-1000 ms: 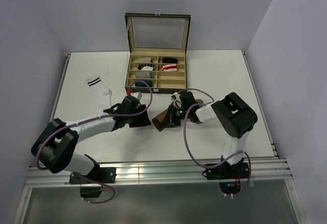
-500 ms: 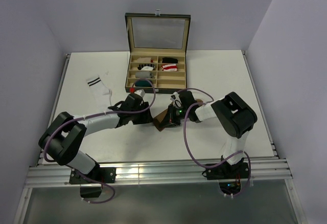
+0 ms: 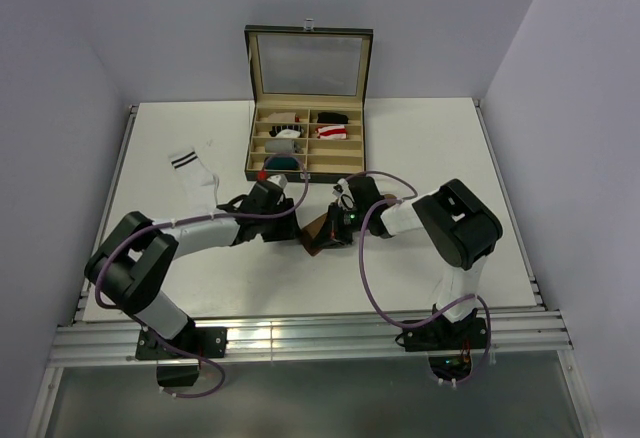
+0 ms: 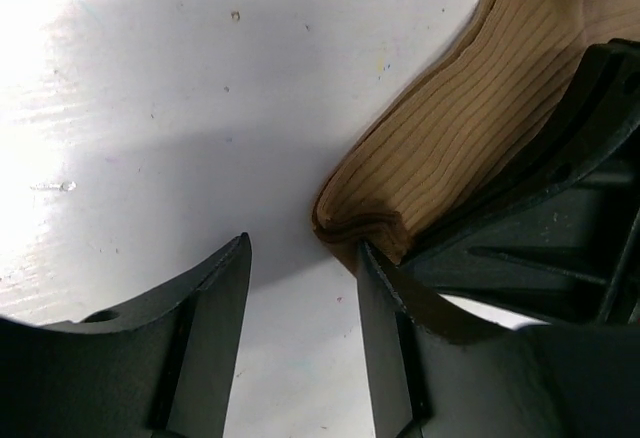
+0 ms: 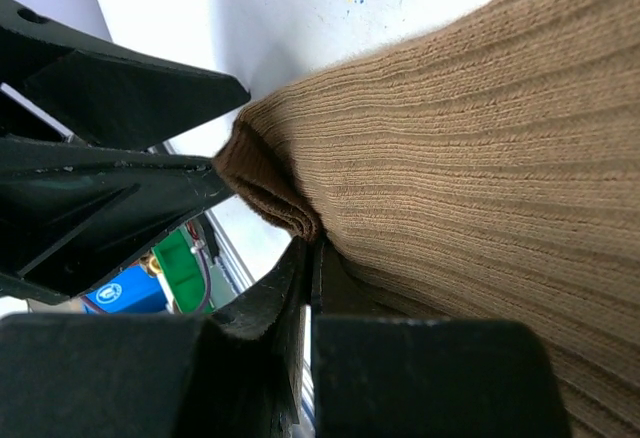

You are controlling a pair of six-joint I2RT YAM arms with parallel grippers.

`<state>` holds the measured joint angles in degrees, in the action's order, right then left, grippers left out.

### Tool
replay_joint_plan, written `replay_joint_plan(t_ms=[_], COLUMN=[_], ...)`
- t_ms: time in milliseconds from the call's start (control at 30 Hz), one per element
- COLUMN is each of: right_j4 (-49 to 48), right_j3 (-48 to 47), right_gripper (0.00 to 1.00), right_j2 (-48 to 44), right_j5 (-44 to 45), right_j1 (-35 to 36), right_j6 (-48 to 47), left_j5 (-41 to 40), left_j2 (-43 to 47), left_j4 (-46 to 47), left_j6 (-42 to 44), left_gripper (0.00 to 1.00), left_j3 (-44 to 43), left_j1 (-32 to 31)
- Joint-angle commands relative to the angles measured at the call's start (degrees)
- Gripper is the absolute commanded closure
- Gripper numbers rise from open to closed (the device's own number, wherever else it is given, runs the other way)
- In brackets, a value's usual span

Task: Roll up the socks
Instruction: Roll the sock at the center of the board.

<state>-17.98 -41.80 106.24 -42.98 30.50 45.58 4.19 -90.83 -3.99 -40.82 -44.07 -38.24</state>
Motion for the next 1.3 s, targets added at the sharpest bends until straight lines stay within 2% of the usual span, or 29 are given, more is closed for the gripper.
replay_joint_plan(t_ms=[0,200,467,633,733,867,900,1033,1267], right_j4=[2.42,4.0,5.5,7.15,12.32,19.44,20.6,22.11,18.15], right_j3=[-1.53,-2.14,-2.58,-2.67,-3.81,-6.71,-7.06,-8.03,-8.12], right_gripper=[1.0,1.0,0.91,0.76,0.66,0.6,0.6,0.61,0.71], right_j2=[1.43,1.26,0.46,-2.95,-7.16,-12.44,-13.41,-18.16,-15.36], right_j5=[4.04,4.84,6.59,8.7,13.7,23.36,27.65,34.79,30.68], right_j1=[0.44,0.87,0.96,1.4,2.37,5.44,6.32,11.14,12.39], right_j6=[-1.99,-2.69,-3.57,-5.76,-10.14,-15.87,-16.75,-20.7,-20.8], left_j5=[-1.37,-2.51,-2.08,-1.73,-1.72,-1.46,-1.46,-1.29,-1.37], left_j2=[-1.54,-5.23,-5.68,-6.47,-7.08,-7.96,-8.05,-8.23,-8.23], left_j4=[-0.05,-3.04,-5.15,-5.5,-5.85,-6.38,-6.47,-6.56,-6.73], left_j6=[0.83,0.74,1.09,1.0,1.0,1.18,1.18,1.35,1.44], left_gripper=[0.49,0.54,0.6,0.62,0.63,0.63,0.63,0.63,0.64], left_j3=[-3.38,-6.11,-5.59,-5.23,-5.76,-6.37,-6.46,-6.73,-6.81], left_j1=[-0.26,-0.26,-0.17,-0.34,-0.35,-0.26,-0.34,-0.34,-0.26])
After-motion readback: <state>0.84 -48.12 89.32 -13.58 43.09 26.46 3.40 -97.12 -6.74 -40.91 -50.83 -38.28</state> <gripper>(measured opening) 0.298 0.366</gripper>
